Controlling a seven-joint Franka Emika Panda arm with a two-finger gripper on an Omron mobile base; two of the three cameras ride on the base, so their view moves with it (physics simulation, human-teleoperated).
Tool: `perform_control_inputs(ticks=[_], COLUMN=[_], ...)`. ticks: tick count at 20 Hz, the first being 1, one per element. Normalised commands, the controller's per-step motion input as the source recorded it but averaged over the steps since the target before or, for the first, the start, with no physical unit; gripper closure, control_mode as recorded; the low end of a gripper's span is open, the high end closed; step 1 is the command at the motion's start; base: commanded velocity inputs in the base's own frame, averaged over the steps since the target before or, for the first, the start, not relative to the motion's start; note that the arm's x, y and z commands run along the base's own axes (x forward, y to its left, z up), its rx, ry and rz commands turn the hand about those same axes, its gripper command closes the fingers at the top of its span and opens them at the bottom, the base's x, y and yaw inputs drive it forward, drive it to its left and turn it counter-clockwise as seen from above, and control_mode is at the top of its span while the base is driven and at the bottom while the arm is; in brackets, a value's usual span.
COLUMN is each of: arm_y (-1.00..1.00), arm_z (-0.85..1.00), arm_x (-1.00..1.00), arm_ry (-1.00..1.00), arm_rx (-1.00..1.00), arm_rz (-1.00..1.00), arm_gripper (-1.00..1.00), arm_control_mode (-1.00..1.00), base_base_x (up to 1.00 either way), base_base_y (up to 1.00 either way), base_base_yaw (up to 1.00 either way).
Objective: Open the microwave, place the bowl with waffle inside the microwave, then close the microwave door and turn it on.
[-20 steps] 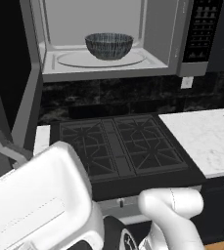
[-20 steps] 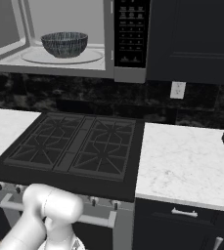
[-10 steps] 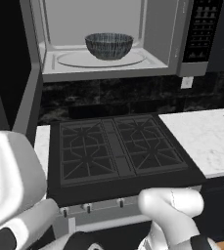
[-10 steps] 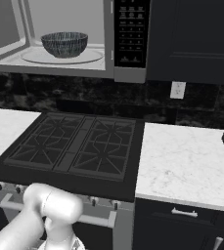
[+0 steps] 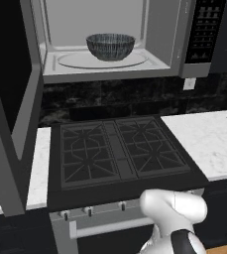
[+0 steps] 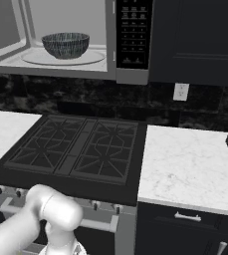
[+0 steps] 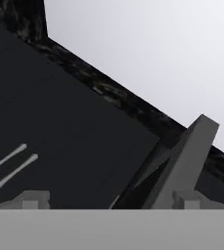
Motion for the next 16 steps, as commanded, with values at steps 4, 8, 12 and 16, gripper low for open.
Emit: perform_control_inputs(ticks=[4, 8, 12, 16], arm_y=[0.46, 0.35, 0.28, 0.09], arm_z=[0.00, 0.00, -0.07, -0.09], arm_x=[0.00, 0.00, 0.00, 0.01], arm_ry=[0.18, 0.16, 0.07, 0.00], arm_rx=[-0.10, -0.07, -0.05, -0.01], arm_rz=[-0.26, -0.24, -0.25, -0.26], arm_gripper=[-1.00, -1.00, -1.00, -1.00], arm_control_mode=[-1.00, -1.00, -1.00, -1.00], base_base_x=[0.00, 0.00, 0.00, 0.00], base_base_y=[0.00, 0.00, 0.00, 0.00], base_base_yaw=[0.00, 0.00, 0.00, 0.00])
